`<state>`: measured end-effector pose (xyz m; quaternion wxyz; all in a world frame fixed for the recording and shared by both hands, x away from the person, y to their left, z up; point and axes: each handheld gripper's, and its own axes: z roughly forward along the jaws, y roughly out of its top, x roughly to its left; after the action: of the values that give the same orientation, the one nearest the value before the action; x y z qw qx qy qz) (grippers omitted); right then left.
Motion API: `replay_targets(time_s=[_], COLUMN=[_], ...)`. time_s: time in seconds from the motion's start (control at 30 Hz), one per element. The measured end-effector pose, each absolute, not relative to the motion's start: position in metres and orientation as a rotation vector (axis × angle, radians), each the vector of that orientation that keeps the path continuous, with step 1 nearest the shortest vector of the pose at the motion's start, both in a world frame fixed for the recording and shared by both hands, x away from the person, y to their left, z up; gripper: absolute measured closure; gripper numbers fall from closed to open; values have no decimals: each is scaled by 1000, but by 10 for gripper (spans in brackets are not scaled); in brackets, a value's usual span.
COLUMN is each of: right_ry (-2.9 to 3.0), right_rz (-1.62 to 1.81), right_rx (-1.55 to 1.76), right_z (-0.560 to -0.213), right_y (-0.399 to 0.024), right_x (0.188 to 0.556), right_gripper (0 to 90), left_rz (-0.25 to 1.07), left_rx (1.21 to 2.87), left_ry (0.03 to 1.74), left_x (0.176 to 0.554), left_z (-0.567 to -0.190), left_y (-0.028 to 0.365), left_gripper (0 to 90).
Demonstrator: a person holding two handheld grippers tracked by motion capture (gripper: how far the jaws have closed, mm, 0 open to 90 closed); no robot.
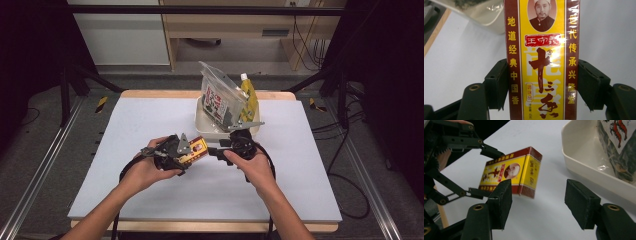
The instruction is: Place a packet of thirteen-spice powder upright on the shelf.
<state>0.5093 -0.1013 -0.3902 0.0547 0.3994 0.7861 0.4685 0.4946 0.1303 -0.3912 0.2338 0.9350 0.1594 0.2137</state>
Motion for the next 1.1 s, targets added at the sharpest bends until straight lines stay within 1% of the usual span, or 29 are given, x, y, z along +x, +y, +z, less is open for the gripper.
replay_targets(time_s=[0.47, 1.1], right_ry=[2447, 2490], right_rz=[1467, 1457], right_rx=[1250, 1270], right_z=[-383, -383], right_y=[-97, -93], right_x=[518, 521], right_gripper=[387, 400], left_rz=[621, 640], left_rx=[2513, 2469], left_ry=[361, 339], left_x=[486, 482], left_z=[-387, -380], left_y=[116, 112], left_gripper=[321, 321])
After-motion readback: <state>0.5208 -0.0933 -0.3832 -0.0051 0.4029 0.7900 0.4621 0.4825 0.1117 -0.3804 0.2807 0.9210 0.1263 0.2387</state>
